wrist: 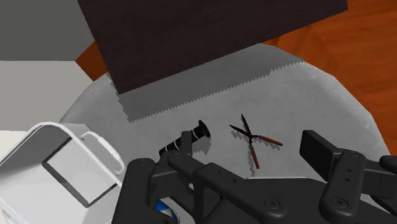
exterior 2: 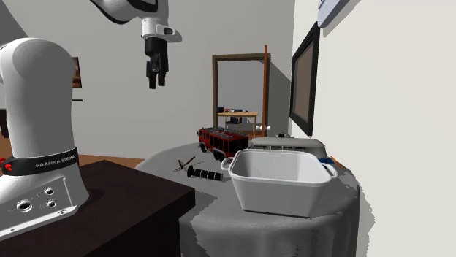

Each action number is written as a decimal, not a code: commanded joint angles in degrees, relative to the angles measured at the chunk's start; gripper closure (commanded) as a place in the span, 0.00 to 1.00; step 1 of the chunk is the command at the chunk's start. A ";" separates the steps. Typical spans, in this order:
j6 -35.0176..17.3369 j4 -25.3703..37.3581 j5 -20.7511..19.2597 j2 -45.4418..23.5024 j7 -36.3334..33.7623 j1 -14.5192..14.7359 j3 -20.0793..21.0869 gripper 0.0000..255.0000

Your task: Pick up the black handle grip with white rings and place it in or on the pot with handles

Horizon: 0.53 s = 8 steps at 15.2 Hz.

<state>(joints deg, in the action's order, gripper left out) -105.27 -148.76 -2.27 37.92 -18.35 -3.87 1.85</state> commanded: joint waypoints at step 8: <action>-23.20 -5.88 1.58 -14.36 -12.12 -6.12 -1.45 0.00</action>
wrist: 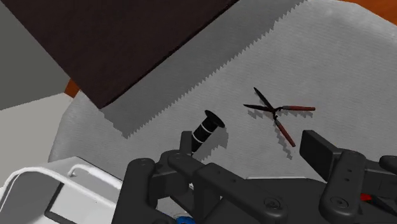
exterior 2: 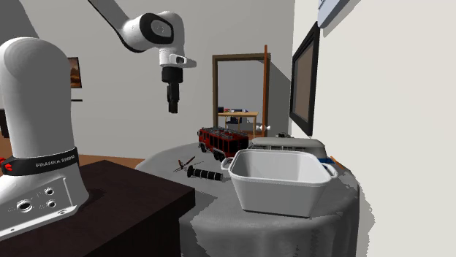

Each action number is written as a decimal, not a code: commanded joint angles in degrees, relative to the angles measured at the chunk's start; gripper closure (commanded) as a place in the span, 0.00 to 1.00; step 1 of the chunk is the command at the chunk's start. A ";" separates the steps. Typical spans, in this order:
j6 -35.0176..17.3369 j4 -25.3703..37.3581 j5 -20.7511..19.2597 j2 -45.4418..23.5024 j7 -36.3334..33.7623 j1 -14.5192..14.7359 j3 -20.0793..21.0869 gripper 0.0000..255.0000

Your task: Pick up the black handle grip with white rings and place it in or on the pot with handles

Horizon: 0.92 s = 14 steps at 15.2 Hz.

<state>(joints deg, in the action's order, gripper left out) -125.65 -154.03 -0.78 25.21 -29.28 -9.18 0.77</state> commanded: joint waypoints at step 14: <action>-37.40 1.71 11.85 -33.87 -11.00 -6.88 -3.65 0.00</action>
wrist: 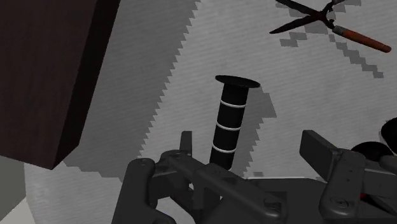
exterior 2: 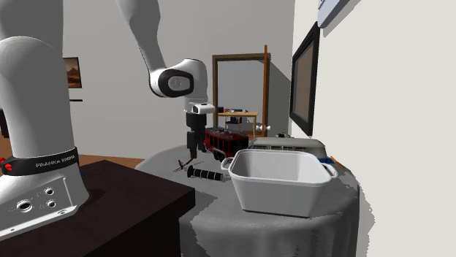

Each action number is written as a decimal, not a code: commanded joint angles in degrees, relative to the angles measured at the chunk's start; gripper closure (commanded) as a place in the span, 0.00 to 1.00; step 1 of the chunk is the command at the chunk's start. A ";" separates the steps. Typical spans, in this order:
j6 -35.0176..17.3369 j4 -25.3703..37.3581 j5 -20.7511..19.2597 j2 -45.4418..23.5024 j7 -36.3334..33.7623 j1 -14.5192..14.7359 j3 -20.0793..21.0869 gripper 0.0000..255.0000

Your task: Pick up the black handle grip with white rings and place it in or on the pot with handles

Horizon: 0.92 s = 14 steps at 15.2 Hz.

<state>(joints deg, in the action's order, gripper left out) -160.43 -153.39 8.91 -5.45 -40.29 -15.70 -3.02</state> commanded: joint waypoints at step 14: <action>-12.91 5.47 10.71 -17.01 3.94 -5.57 5.46 0.00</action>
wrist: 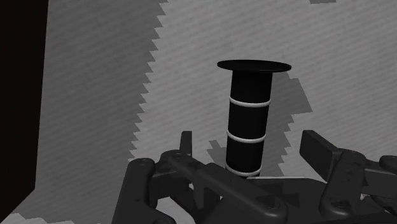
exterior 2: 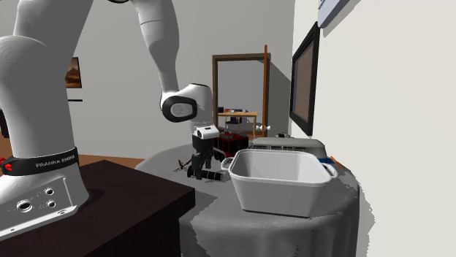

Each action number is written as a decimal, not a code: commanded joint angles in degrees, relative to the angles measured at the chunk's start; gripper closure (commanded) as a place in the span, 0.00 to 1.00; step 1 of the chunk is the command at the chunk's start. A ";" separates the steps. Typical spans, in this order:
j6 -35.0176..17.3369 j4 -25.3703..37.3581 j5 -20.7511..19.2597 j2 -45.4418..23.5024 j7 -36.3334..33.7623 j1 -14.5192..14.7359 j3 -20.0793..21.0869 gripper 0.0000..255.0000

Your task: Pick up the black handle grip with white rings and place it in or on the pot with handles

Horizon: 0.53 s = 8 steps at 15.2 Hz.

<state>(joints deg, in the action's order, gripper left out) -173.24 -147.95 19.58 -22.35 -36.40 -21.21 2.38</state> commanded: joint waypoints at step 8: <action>-0.08 0.02 0.03 -0.09 0.04 -0.06 0.06 1.00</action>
<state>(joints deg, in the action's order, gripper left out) -173.32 -147.93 19.61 -22.45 -36.36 -21.26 2.43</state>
